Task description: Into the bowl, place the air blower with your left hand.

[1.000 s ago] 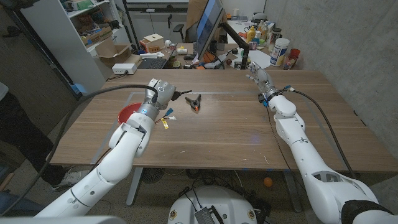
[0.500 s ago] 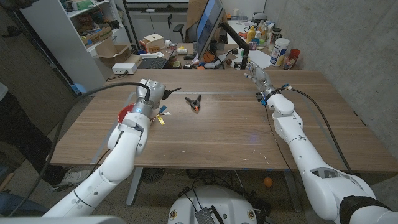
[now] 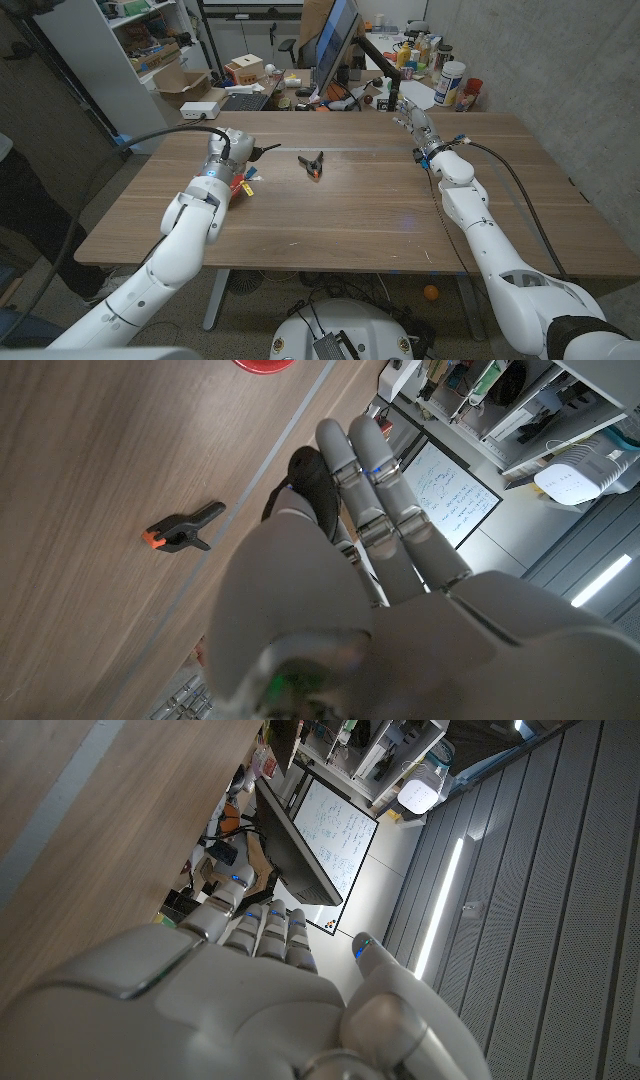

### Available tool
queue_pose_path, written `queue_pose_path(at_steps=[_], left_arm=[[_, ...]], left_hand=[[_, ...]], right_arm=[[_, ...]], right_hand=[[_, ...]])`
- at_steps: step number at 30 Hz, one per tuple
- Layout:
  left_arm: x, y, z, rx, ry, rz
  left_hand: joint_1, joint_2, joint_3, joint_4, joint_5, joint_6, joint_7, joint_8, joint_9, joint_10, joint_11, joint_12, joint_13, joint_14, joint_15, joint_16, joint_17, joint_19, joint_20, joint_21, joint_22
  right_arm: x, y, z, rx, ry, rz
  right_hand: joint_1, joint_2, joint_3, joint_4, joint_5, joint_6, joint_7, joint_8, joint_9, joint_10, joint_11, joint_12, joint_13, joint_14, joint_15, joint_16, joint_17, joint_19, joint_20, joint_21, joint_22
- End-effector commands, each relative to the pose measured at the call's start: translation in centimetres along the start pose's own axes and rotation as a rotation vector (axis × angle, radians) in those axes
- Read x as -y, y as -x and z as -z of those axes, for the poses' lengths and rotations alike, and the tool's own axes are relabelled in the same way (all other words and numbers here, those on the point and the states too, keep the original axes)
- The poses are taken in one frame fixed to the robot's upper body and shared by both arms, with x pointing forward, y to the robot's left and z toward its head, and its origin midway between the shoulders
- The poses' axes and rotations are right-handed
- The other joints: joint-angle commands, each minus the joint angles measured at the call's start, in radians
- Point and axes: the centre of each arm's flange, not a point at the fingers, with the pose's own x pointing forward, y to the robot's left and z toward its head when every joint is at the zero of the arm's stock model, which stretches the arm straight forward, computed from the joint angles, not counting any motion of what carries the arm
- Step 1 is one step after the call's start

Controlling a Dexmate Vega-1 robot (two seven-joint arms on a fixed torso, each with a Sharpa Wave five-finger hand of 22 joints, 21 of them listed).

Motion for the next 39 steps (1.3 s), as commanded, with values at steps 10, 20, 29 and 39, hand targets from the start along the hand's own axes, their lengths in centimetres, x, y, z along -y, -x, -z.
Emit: queue_pose_path(at_steps=[10,20,29,39], left_arm=[[1.6,1.1,2.7,0.003,-0.06,0.056],[2.6,0.3,4.0,-0.139,-0.103,0.141],[4.1,-0.5,5.1,-0.178,-0.11,0.18],[6.0,-1.7,5.6,-0.205,-0.138,0.187]], left_hand=[[0.006,-0.003,0.052,0.056,-0.002,0.079,0.058,0.0,0.001,0.025,-0.014,0.001,0.005,0.049,-0.057,0.002,0.007,-0.002,-0.039,0.007,0.003],[0.003,-0.003,0.052,0.062,-0.003,0.084,0.064,-0.005,0.001,0.028,-0.012,-0.003,0.005,0.052,-0.056,0.003,0.01,0.001,-0.035,0.01,0.003],[0.002,-0.004,0.052,0.065,-0.004,0.091,0.064,-0.007,0.001,0.036,-0.012,-0.002,0.005,0.051,-0.056,0.003,0.012,0.002,-0.035,0.01,0.003],[0.002,-0.006,0.053,0.068,-0.005,0.093,0.064,-0.011,0.002,0.033,-0.017,-0.007,0.005,0.049,-0.056,0.001,0.014,0.002,-0.035,0.01,0.002]], right_arm=[[-0.7,-0.8,0.3,-0.009,0.002,-0.017],[-0.9,-0.8,0.4,-0.008,0.0,-0.016],[-0.9,-0.8,0.4,-0.01,0.003,-0.016],[-0.7,-0.6,0.4,-0.012,0.005,-0.007]], right_hand=[[0.002,0.026,0.009,0.003,0.005,0.007,0.0,0.0,0.001,0.009,-0.003,0.0,0.002,0.004,-0.006,0.006,0.003,0.006,-0.026,0.006,0.005],[0.001,0.026,0.009,0.003,0.005,0.007,0.0,0.0,0.001,0.009,-0.003,0.0,0.002,0.004,-0.006,0.006,0.003,0.006,-0.025,0.006,0.005],[0.001,0.027,0.009,0.003,0.005,0.007,0.0,0.0,0.001,0.008,-0.003,0.0,0.002,0.004,-0.006,0.006,0.003,0.006,-0.025,0.006,0.005],[0.001,0.026,0.01,0.003,0.006,0.007,0.0,0.0,0.001,0.009,-0.002,0.0,0.002,0.004,-0.006,0.005,0.003,0.006,-0.025,0.006,0.005]])
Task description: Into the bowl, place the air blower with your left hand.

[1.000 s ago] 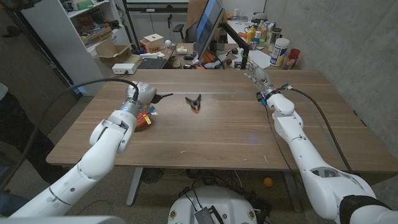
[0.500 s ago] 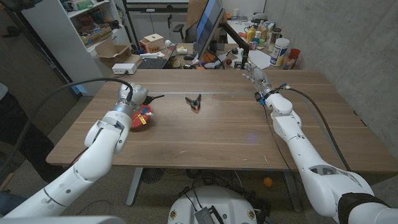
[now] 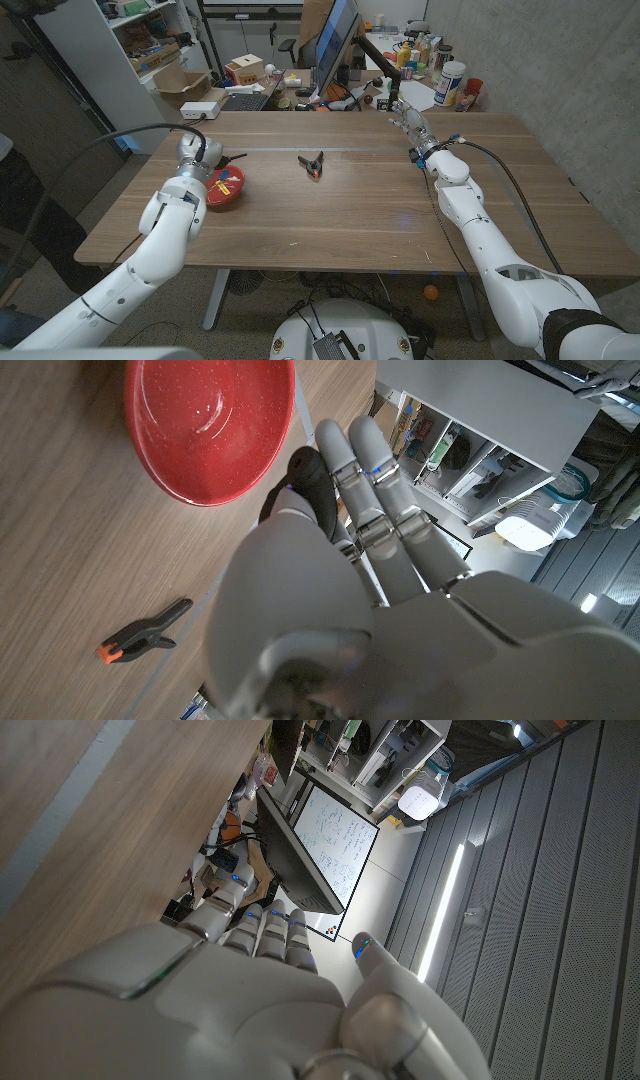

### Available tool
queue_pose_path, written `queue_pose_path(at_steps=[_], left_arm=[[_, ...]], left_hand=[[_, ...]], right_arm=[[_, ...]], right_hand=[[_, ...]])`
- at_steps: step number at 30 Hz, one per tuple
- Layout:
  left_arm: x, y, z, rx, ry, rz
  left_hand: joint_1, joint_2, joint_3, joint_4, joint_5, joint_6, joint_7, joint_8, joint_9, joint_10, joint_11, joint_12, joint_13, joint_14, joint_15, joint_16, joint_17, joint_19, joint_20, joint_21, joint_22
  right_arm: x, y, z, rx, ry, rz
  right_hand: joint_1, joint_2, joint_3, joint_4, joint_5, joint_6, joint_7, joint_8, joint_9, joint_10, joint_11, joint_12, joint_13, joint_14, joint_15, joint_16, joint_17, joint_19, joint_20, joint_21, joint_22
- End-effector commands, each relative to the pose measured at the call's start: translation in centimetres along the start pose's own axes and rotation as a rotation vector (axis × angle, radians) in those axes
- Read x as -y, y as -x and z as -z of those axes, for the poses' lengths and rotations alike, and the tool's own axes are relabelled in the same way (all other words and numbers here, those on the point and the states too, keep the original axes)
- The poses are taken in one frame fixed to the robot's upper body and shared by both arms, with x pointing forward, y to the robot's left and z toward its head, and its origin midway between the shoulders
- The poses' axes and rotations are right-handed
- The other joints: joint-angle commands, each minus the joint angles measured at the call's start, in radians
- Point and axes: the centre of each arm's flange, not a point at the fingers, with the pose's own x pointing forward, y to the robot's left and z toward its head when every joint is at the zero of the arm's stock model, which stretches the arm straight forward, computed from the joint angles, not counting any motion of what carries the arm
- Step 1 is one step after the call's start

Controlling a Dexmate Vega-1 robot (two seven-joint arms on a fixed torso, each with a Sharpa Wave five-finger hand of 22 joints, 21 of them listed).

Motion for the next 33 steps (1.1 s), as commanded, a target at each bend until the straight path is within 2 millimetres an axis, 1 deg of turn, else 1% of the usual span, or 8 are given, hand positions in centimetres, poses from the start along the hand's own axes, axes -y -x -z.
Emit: queue_pose_path(at_steps=[1,3,6,11,13,23,28,33], left_arm=[[1.8,-1.6,0.6,-0.053,-0.03,0.015],[2.1,-1.7,0.4,-0.059,-0.054,-0.013],[2.4,-1.9,0.3,-0.055,-0.042,-0.008],[3.1,-2.2,-0.1,-0.06,-0.085,-0.031],[3.5,-2.3,-0.2,-0.062,-0.1,-0.049],[5.7,-3.0,-0.6,-0.077,-0.161,-0.026],[7.0,-3.2,-0.8,-0.076,-0.178,-0.007],[7.7,-3.2,-1.1,-0.083,-0.239,-0.026]], left_hand=[[0.0,-0.003,0.057,0.064,-0.003,0.067,0.057,-0.004,0.002,0.013,-0.005,0.001,0.005,0.053,-0.053,0.002,0.005,0.002,-0.035,0.007,0.003],[0.0,-0.004,0.057,0.064,-0.004,0.062,0.054,-0.007,0.002,0.013,-0.004,-0.001,0.005,0.052,-0.053,0.002,0.005,0.002,-0.035,0.007,0.003],[0.001,-0.005,0.057,0.065,-0.004,0.06,0.053,-0.011,0.002,0.004,-0.007,-0.006,0.005,0.049,-0.053,0.0,0.006,0.001,-0.035,0.006,0.003],[0.001,-0.006,0.057,0.066,-0.005,0.065,0.05,-0.012,0.003,0.007,-0.008,-0.007,0.005,0.048,-0.053,-0.001,0.007,0.0,-0.035,0.006,0.002],[0.002,-0.007,0.057,0.066,-0.005,0.064,0.051,-0.013,0.003,0.007,-0.009,-0.008,0.005,0.048,-0.053,-0.001,0.007,0.0,-0.035,0.006,0.002],[0.002,-0.007,0.058,0.069,-0.006,0.068,0.048,-0.016,0.003,0.013,-0.01,-0.009,0.006,0.048,-0.053,-0.002,0.009,-0.001,-0.034,0.006,0.002],[0.003,-0.007,0.059,0.07,-0.006,0.071,0.046,-0.018,0.004,0.015,-0.007,-0.01,0.006,0.048,-0.053,-0.002,0.01,-0.002,-0.035,0.005,0.002],[0.003,-0.006,0.059,0.07,-0.007,0.072,0.046,-0.019,0.004,0.016,-0.008,-0.011,0.006,0.049,-0.053,-0.002,0.011,-0.002,-0.035,0.005,0.002]], right_arm=[[0.1,0.2,0.0,-0.004,0.001,0.01],[0.2,0.2,0.2,-0.006,0.001,0.013],[0.2,0.2,0.2,-0.008,0.001,0.014],[0.2,0.1,0.3,-0.008,0.002,0.014],[0.2,0.0,0.3,-0.009,0.001,0.015],[0.0,-0.1,0.4,-0.014,0.004,0.017],[-0.2,-0.2,0.5,-0.016,0.003,0.017],[-0.3,-0.2,0.6,-0.019,0.001,0.018]], right_hand=[[0.001,0.026,0.005,-0.001,0.006,0.007,-0.001,0.0,0.001,0.009,-0.002,0.0,0.002,0.004,-0.006,0.005,0.003,0.006,-0.025,0.006,0.005],[0.001,0.026,0.005,-0.001,0.006,0.007,-0.001,0.0,0.001,0.008,-0.003,-0.001,0.002,0.004,-0.006,0.005,0.003,0.006,-0.025,0.006,0.005],[0.001,0.026,0.006,-0.001,0.006,0.007,-0.001,0.0,0.001,0.008,-0.003,-0.001,0.002,0.004,-0.007,0.005,0.003,0.006,-0.026,0.006,0.005],[0.001,0.026,0.006,-0.001,0.006,0.007,-0.001,-0.001,0.001,0.009,-0.004,0.0,0.002,0.004,-0.006,0.005,0.003,0.006,-0.026,0.006,0.005],[0.001,0.026,0.006,-0.001,0.006,0.007,0.0,-0.001,0.001,0.009,-0.003,0.0,0.002,0.004,-0.006,0.005,0.003,0.006,-0.026,0.006,0.005],[0.001,0.027,0.006,0.0,0.006,0.007,-0.001,-0.001,0.001,0.008,-0.005,-0.001,0.002,0.003,-0.006,0.005,0.003,0.006,-0.027,0.006,0.005],[0.001,0.027,0.007,0.0,0.007,0.007,-0.001,-0.001,0.001,0.008,-0.005,-0.001,0.002,0.003,-0.006,0.005,0.003,0.006,-0.027,0.006,0.005],[0.001,0.028,0.007,0.0,0.007,0.007,-0.001,-0.001,0.001,0.008,-0.005,-0.001,0.002,0.004,-0.007,0.005,0.003,0.005,-0.027,0.005,0.005]])
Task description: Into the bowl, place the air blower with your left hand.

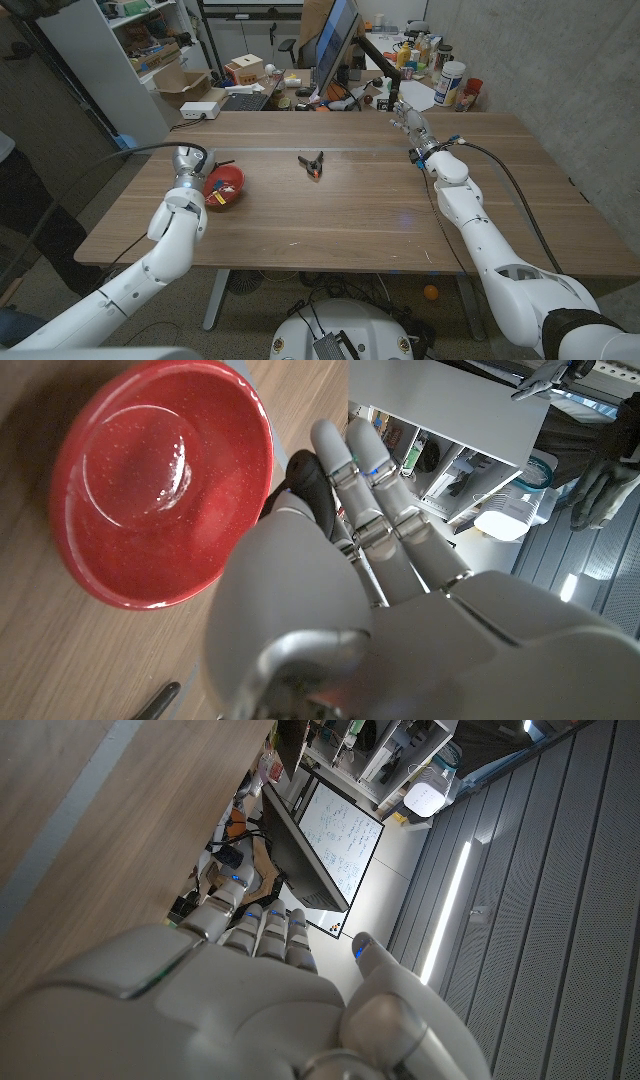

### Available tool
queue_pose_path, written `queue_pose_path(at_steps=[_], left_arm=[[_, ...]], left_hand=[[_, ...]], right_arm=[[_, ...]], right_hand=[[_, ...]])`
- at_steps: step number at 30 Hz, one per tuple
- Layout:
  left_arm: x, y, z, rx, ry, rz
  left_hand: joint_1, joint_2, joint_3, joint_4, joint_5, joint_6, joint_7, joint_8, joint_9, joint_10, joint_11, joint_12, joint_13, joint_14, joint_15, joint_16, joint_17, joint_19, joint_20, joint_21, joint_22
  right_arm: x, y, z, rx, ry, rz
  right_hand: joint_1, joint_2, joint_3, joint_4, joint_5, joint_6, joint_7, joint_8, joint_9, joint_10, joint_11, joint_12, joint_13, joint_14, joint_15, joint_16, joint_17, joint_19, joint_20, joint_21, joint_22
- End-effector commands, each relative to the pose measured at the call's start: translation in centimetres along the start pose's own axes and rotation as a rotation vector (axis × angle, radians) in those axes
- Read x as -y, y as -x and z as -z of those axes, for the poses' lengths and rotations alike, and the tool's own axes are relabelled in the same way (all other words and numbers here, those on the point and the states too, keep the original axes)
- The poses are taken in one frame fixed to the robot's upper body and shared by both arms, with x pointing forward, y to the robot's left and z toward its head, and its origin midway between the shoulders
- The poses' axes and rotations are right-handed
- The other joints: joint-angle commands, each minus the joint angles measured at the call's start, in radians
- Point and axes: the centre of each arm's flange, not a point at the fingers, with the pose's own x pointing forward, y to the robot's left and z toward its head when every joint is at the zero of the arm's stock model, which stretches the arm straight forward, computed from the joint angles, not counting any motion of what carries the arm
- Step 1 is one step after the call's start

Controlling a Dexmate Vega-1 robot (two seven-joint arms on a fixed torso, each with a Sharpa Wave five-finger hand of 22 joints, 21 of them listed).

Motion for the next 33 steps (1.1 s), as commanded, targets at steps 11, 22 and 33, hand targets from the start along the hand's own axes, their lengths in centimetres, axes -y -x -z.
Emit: queue_pose_path(at_steps=[11,22,33], left_arm=[[3.2,-0.3,-1.6,-0.031,-0.22,-0.113],[2.8,-1.0,-1.5,0.0,-0.089,-0.08],[2.8,-1.3,-2.9,0.016,-0.187,-0.073]], left_hand=[[0.013,0.008,0.004,0.003,-0.001,0.053,0.041,-0.009,0.005,0.008,-0.006,-0.006,0.005,0.03,-0.033,-0.001,0.004,-0.002,-0.035,0.006,0.001],[0.014,0.013,0.007,0.006,-0.003,0.056,0.042,-0.013,0.006,0.009,-0.007,-0.009,0.006,0.031,-0.032,-0.002,0.006,-0.003,-0.035,0.006,0.002],[0.003,0.012,0.008,0.021,-0.01,0.023,0.03,-0.037,0.01,-0.017,-0.006,-0.03,0.007,0.0,-0.032,-0.021,0.004,-0.023,-0.032,-0.002,0.001]], right_arm=[[-0.2,0.0,0.3,-0.008,0.001,0.006],[0.2,0.2,0.4,-0.011,0.003,0.013],[0.5,0.1,0.5,-0.011,-0.001,0.015]], right_hand=[[0.001,0.028,0.007,0.0,0.007,0.007,-0.001,-0.001,0.002,0.009,-0.005,-0.001,0.002,0.004,-0.007,0.005,0.003,0.005,-0.028,0.005,0.005],[0.001,0.028,0.008,0.0,0.007,0.008,-0.001,-0.001,0.002,0.008,-0.005,-0.001,0.002,0.004,-0.007,0.005,0.003,0.005,-0.027,0.005,0.005],[0.001,0.028,0.008,0.001,0.007,0.007,-0.002,-0.001,0.002,0.008,-0.005,-0.001,0.002,0.004,-0.007,0.005,0.003,0.005,-0.028,0.005,0.005]])
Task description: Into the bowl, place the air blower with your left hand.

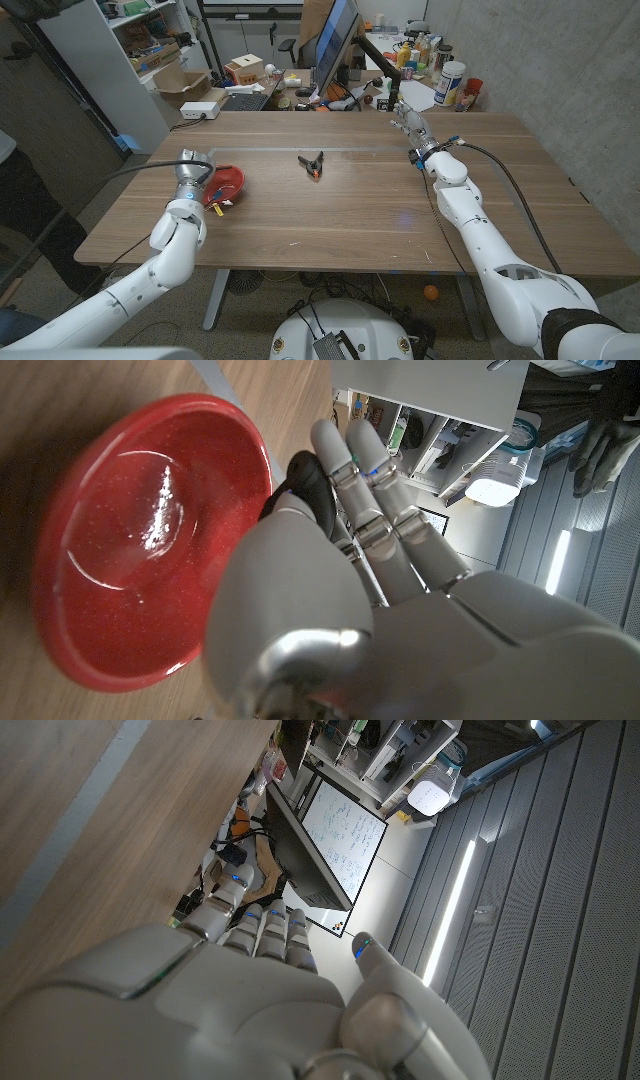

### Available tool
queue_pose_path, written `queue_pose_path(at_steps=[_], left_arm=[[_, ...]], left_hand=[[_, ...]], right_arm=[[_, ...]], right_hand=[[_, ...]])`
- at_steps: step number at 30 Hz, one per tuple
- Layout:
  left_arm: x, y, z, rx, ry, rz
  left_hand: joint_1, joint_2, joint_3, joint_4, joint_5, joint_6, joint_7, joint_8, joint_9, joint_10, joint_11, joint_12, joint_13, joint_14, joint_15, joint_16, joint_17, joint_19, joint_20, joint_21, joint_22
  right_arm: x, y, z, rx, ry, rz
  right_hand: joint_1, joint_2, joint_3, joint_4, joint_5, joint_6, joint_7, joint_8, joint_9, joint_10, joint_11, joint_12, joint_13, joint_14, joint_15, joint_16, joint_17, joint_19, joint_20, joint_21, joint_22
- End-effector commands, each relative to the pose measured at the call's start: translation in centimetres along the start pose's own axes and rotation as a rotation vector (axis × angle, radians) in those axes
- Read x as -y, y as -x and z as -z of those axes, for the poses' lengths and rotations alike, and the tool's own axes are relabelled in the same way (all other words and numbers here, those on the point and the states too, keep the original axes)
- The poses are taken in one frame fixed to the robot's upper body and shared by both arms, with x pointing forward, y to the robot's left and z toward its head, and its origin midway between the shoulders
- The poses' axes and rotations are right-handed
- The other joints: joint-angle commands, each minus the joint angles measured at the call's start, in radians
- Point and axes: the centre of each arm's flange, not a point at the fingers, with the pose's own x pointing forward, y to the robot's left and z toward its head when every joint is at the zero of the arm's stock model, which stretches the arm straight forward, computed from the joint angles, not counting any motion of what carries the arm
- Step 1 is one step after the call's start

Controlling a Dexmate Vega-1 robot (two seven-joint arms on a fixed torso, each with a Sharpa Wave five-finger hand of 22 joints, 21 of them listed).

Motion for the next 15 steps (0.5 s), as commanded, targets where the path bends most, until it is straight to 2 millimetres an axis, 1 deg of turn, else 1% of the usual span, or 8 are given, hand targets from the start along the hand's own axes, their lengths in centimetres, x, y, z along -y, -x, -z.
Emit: queue_pose_path(at_steps=[1,5,7,8,9,11,12,15], left_arm=[[-0.06,-0.4,-1.31,0.024,-0.067,0.013],[-0.15,-0.34,-1.66,0.027,-0.105,0.016],[-0.25,-0.27,-1.7,0.028,-0.106,0.016],[-0.31,-0.25,-1.74,0.027,-0.123,0.018],[-0.41,-0.21,-1.85,0.024,-0.136,0.019],[-0.51,-0.14,-1.96,0.022,-0.152,0.021],[-0.55,-0.11,-2.04,0.019,-0.163,0.022],[-0.66,-0.03,-2.15,0.028,-0.167,0.025]], left_hand=[[-0.007,0.007,0.0,0.013,-0.006,0.012,0.025,-0.015,0.005,-0.02,-0.002,-0.012,0.002,-0.003,-0.024,-0.016,-0.001,-0.014,-0.034,-0.003,0.001],[-0.028,0.001,-0.009,0.03,-0.011,-0.006,0.023,-0.027,0.007,-0.04,-0.002,-0.026,0.004,-0.028,-0.023,-0.032,-0.005,-0.03,-0.02,-0.009,0.001],[-0.047,-0.01,-0.02,0.042,-0.016,-0.042,0.022,-0.044,0.009,-0.062,0.002,-0.039,0.007,-0.05,-0.023,-0.047,-0.01,-0.039,-0.012,-0.014,0.001],[-0.057,-0.017,-0.028,0.047,-0.018,-0.062,0.007,-0.052,0.01,-0.063,0.004,-0.043,0.007,-0.072,-0.021,-0.061,-0.015,-0.044,-0.004,-0.016,0.0],[-0.075,-0.026,-0.04,0.053,-0.02,-0.107,-0.011,-0.064,0.012,-0.083,0.006,-0.056,0.01,-0.117,-0.02,-0.087,-0.031,-0.06,0.013,-0.024,0.0],[-0.108,-0.041,-0.065,0.062,-0.022,-0.166,-0.032,-0.073,0.014,-0.113,0.018,-0.076,0.012,-0.18,-0.016,-0.112,-0.056,-0.076,0.031,-0.035,-0.001],[-0.126,-0.05,-0.08,0.064,-0.022,-0.207,-0.032,-0.076,0.015,-0.126,0.014,-0.083,0.014,-0.208,-0.015,-0.113,-0.064,-0.097,0.048,-0.046,-0.001],[-0.182,-0.077,-0.126,0.07,-0.02,-0.27,-0.046,-0.075,0.014,-0.16,0.019,-0.097,0.024,-0.292,-0.008,-0.121,-0.088,-0.124,0.076,-0.065,-0.002]], right_arm=[[0.37,0.04,0.22,-0.002,-0.004,0.003],[0.39,0.02,0.23,-0.003,-0.004,0.002],[0.42,0.02,0.27,-0.003,-0.005,0.002],[0.44,0.02,0.3,-0.003,-0.006,0.003],[0.48,0.03,0.35,-0.004,-0.007,0.002],[0.52,0.05,0.37,-0.003,-0.008,0.002],[0.53,0.05,0.38,-0.002,-0.008,0.002],[0.55,0.04,0.4,-0.002,-0.009,0.002]], right_hand=[[0.001,0.028,0.009,0.001,0.007,0.007,-0.002,-0.001,0.002,0.003,0.001,-0.001,0.002,0.004,-0.007,0.005,0.003,0.005,-0.028,0.005,0.005],[0.001,0.028,0.009,0.0,0.007,0.008,-0.001,-0.001,0.002,0.003,0.0,-0.001,0.002,0.004,-0.007,0.005,0.003,0.005,-0.028,0.005,0.005],[0.001,0.028,0.009,0.0,0.007,0.007,-0.001,-0.001,0.002,0.003,0.001,-0.001,0.002,0.004,-0.007,0.005,0.003,0.005,-0.027,0.005,0.005],[0.001,0.028,0.009,0.0,0.007,0.007,-0.001,-0.001,0.002,0.003,0.002,-0.001,0.002,0.004,-0.007,0.005,0.003,0.005,-0.028,0.005,0.005],[0.001,0.028,0.009,0.0,0.008,0.007,-0.001,-0.001,0.002,0.003,0.002,-0.001,0.002,0.004,-0.007,0.005,0.003,0.005,-0.027,0.005,0.005],[0.001,0.028,0.009,0.0,0.008,0.007,-0.002,-0.001,0.002,0.003,0.001,-0.001,0.002,0.004,-0.007,0.005,0.003,0.005,-0.027,0.005,0.005],[0.001,0.028,0.009,0.0,0.008,0.007,-0.002,-0.001,0.002,0.003,0.002,-0.001,0.002,0.004,-0.007,0.005,0.003,0.005,-0.027,0.005,0.005],[0.002,0.028,0.009,0.0,0.008,0.008,-0.002,-0.001,0.002,0.003,0.001,-0.001,0.002,0.004,-0.007,0.005,0.003,0.005,-0.027,0.005,0.005]])
